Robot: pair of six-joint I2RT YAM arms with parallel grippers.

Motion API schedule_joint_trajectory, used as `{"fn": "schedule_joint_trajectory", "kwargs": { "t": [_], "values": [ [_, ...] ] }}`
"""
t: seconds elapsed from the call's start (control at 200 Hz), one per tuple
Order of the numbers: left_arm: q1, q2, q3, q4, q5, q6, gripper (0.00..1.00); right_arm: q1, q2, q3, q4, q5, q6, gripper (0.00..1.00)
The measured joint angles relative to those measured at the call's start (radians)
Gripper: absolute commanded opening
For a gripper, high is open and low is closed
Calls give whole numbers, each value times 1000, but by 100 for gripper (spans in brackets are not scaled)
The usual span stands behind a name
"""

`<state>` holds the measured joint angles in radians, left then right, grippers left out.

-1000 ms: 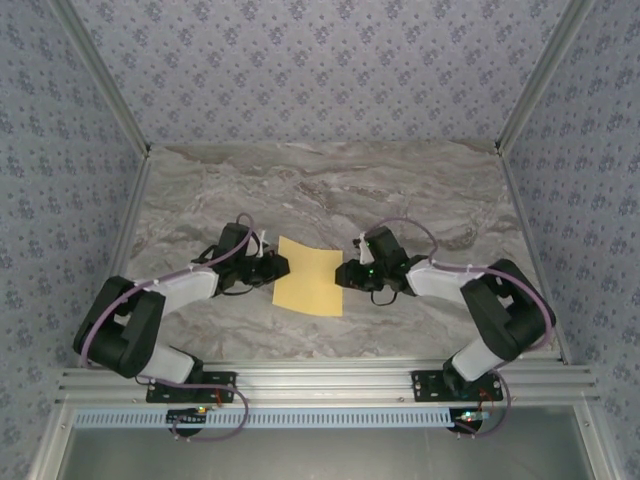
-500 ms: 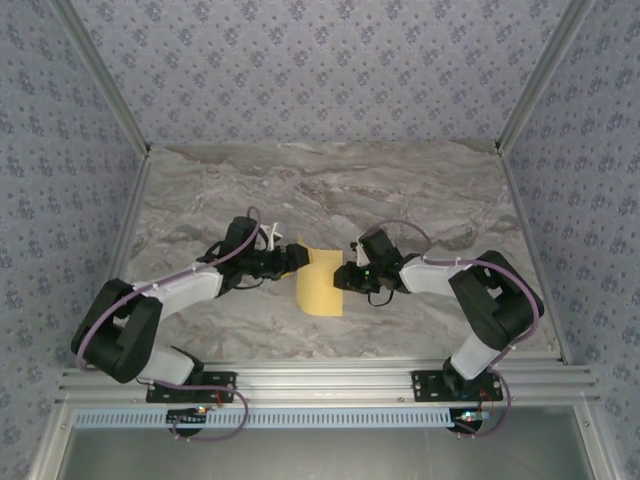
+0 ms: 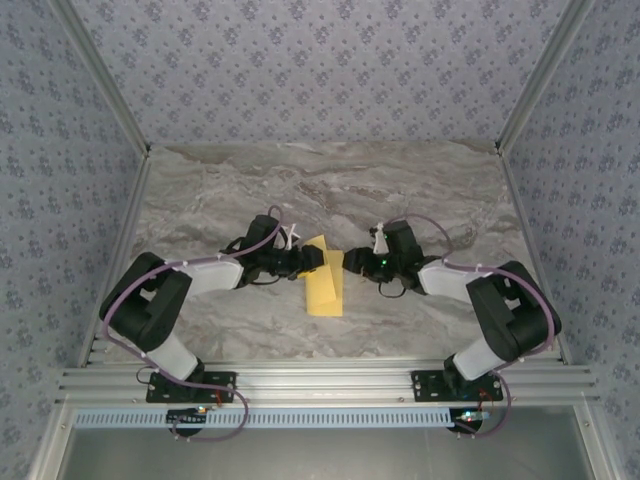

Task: Fold a paper plane with a square sheet of paper (fold left side to right side)
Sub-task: First fold in half a square sheet of paper at the center of the table.

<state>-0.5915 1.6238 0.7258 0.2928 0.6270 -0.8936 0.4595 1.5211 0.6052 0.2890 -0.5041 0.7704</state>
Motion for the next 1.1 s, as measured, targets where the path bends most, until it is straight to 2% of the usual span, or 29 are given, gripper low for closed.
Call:
{"fn": "schedule_joint_trajectory", "kwargs": {
  "t": [0.17,0.375,0.49,0.67,0.769,0.869,0.949,1.099],
  "values": [
    [-6,2,0,0,-12,3,42,-12,-1,0,140,-70,78,59],
    [-13,7,0,0,-16,2,38,5,106,50,205,-132,131,56],
    [-18,16,0,-1,-19,2,36,26,163,79,209,-154,142,44],
    [-18,16,0,-1,-19,2,37,39,197,100,194,-178,147,13],
    [-18,15,0,-6,-29,5,42,39,198,110,144,-172,124,4],
    [-18,2,4,-47,-61,24,48,38,196,117,78,-154,89,4],
    [-18,-22,16,-113,-108,44,56,38,192,121,14,-128,52,4],
    [-19,-58,49,-243,-206,76,61,38,189,127,-70,-87,3,5]
  ]
}}
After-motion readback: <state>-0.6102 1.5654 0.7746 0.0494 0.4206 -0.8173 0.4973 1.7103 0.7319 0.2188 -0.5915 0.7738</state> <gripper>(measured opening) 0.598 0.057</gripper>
